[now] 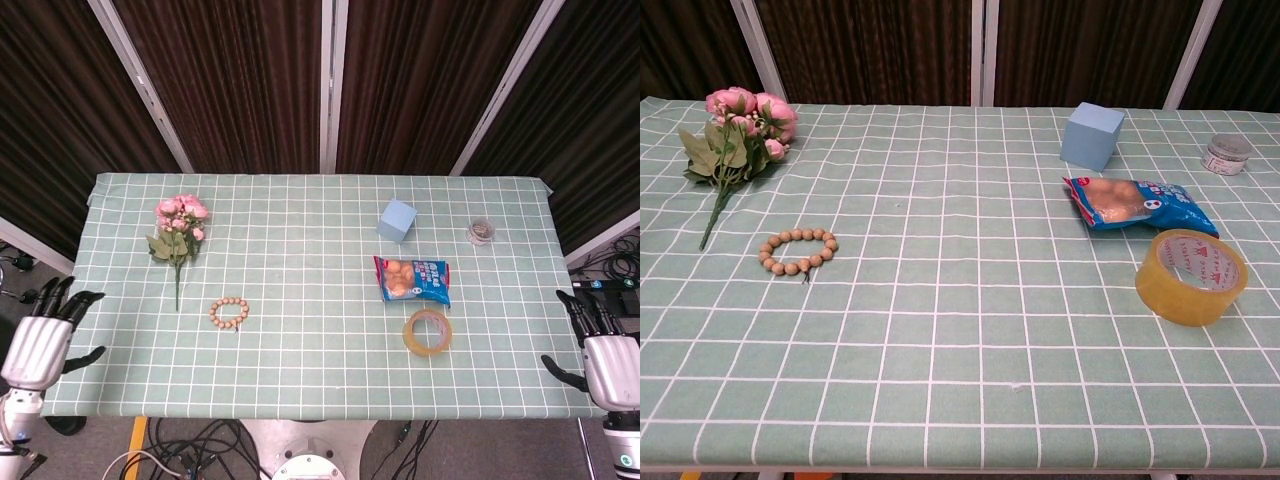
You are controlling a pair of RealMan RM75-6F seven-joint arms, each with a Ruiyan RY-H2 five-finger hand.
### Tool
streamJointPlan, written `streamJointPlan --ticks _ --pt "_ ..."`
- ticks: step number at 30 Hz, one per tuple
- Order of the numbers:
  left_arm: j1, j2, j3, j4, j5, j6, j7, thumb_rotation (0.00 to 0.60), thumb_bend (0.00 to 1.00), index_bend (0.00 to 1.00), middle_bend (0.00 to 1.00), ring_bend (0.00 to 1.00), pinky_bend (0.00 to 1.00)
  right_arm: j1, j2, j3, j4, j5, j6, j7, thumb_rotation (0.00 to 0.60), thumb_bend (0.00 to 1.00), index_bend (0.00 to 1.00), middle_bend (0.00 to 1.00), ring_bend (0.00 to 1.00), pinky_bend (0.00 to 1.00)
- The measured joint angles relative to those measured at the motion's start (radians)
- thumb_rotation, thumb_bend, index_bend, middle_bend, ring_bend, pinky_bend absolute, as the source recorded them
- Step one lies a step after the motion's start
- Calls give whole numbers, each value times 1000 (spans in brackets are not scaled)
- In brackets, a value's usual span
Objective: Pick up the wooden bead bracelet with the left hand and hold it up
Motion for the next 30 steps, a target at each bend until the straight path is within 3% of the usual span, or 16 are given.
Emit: streamJointPlan --ticks 6,11,15,21,30 --pt "-164 -42 -24 77 106 -100 -82 600 66 405 406 132 103 1 16 2 -28 -11 6 -15 600 59 71 165 56 187" --pt "-313 -127 -36 179 162 -231 -130 600 83 407 408 132 105 -5 23 1 -43 -7 10 -32 600 59 70 165 56 187" --pt "-410 -215 -33 276 188 -348 -100 600 87 407 408 132 104 -9 28 1 -57 0 11 -46 600 59 71 165 56 187" --pt "-475 -317 -7 369 159 -473 -56 600 87 411 416 132 103 -6 25 3 -63 7 -1 -56 600 59 71 165 56 187" --pt "-456 -391 34 400 84 -484 40 600 95 438 426 139 103 1 17 4 -58 10 -16 -52 600 59 71 165 56 187"
